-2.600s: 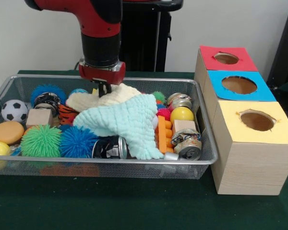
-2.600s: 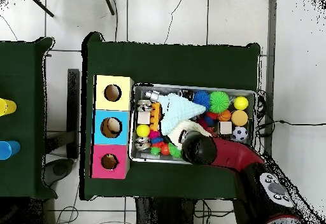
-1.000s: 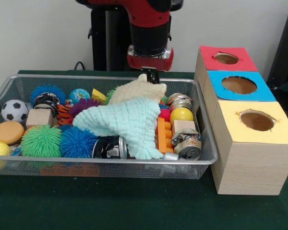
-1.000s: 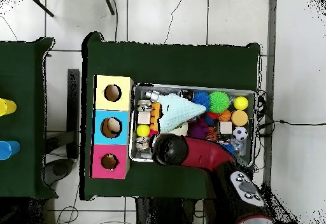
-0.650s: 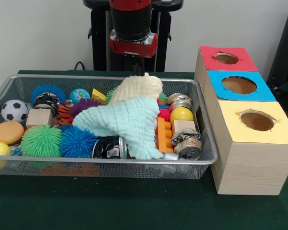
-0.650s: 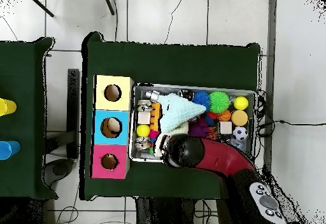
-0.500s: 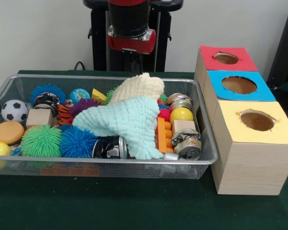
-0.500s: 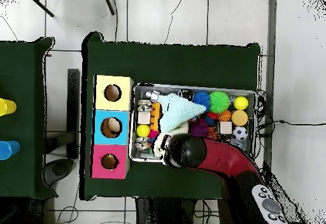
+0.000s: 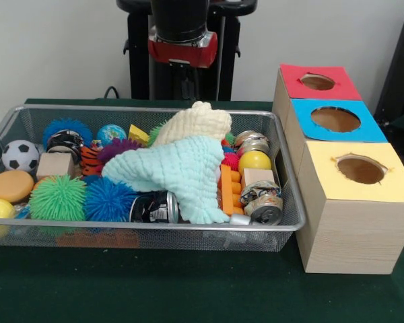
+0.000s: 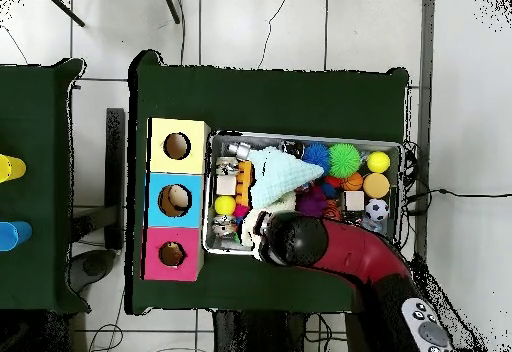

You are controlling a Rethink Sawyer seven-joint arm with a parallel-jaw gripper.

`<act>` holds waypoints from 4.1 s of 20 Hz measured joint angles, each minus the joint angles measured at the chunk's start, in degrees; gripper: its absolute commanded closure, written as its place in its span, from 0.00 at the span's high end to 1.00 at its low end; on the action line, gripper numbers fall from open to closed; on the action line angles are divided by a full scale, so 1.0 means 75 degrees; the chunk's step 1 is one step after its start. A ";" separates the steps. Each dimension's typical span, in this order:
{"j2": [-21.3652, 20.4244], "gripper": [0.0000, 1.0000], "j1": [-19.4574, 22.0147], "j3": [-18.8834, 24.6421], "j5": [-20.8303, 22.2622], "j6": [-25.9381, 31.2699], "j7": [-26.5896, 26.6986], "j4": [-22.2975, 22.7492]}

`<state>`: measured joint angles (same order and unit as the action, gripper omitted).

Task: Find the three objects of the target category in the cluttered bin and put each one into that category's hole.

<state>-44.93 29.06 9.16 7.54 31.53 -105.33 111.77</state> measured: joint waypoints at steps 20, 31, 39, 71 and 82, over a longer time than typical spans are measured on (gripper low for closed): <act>0.2003 0.00 0.2104 0.0137 0.1618 -0.0027 0.0000 -0.0712; 0.2320 0.00 0.2507 0.0466 0.1812 0.0008 0.0000 -0.0902; 0.2523 0.00 0.2608 0.0543 0.1911 0.0139 0.0000 -0.1128; 0.1021 0.00 0.2494 0.1020 0.1689 0.2107 0.0000 -0.1887; 0.1744 0.00 0.2256 0.1021 0.1718 0.2107 0.0000 -0.2622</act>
<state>-31.85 45.98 16.82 20.42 47.33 -105.33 92.11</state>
